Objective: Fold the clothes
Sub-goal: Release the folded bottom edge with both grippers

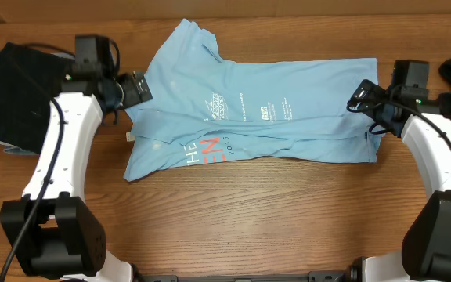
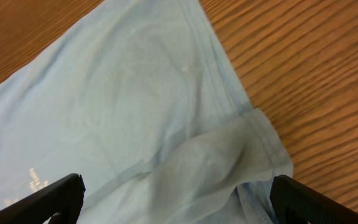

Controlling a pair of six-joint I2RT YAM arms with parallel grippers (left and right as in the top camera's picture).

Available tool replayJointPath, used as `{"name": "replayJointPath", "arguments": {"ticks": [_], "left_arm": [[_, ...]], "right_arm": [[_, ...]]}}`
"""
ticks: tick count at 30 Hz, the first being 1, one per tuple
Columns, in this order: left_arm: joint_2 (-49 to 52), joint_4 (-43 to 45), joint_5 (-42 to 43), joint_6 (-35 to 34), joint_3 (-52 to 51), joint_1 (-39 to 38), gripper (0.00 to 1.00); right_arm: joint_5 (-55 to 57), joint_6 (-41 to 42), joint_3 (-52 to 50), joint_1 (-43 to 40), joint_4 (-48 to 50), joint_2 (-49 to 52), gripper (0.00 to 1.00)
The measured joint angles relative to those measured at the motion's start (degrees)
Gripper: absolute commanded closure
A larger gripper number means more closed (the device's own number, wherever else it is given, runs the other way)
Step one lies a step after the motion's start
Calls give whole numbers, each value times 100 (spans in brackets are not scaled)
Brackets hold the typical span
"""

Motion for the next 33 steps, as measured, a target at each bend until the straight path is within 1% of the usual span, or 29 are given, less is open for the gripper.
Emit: {"name": "replayJointPath", "arguments": {"ticks": [1, 2, 3, 4, 5, 7, 8, 9, 14, 20, 21, 22, 23, 24, 25, 26, 33], "left_arm": [[39, -385, 59, 74, 555, 0, 5], [35, -743, 111, 155, 1032, -22, 8], [44, -1086, 131, 208, 1421, -48, 16], [44, -1156, 131, 262, 1510, -55, 28], [-9, -1475, 184, 293, 1954, -127, 43], [-92, -1836, 308, 382, 2186, -258, 81], [-109, -1989, 365, 378, 2190, -306, 96], [-101, -2229, 422, 398, 2184, -387, 96], [52, -2566, 538, 503, 1823, -654, 96], [348, -2618, 557, 667, 1095, -1139, 96], [407, -2603, 540, 695, 1001, -1217, 96], [474, -2588, 516, 734, 909, -1283, 96], [535, -2575, 485, 765, 839, -1333, 96], [640, -2546, 448, 793, 758, -1394, 96], [728, -2505, 442, 822, 699, -1434, 96], [802, -2463, 426, 841, 651, -1467, 96], [979, -1926, 341, 957, 426, -1672, 96]], "right_arm": [[-55, -48, 59, -26, -68, 0, 0], [-129, -92, 181, -74, -363, 2, 0], [-179, -125, 256, -109, -595, 2, 0], [-229, -153, 348, -170, -844, 2, 0], [-240, -177, 378, -199, -994, 2, 0], [-262, -190, 420, -247, -1381, 2, 0], [-280, -197, 424, -254, -1572, 2, 0], [-302, -199, 424, -254, -1733, 2, 0], [-321, -201, 428, -254, -2332, 2, 0], [-275, -197, 428, -407, -2417, 2, 1], [-260, -195, 428, -426, -2444, 2, 11], [-245, -197, 428, -450, -2514, 2, 26], [-236, -160, 431, -450, -2608, 2, 48], [-236, -181, 431, -450, -2717, 2, 74], [-236, -190, 431, -455, -2793, 2, 84], [-234, -195, 431, -457, -2865, 2, 91], [-234, -177, 428, -793, -2927, 2, 91]]}}
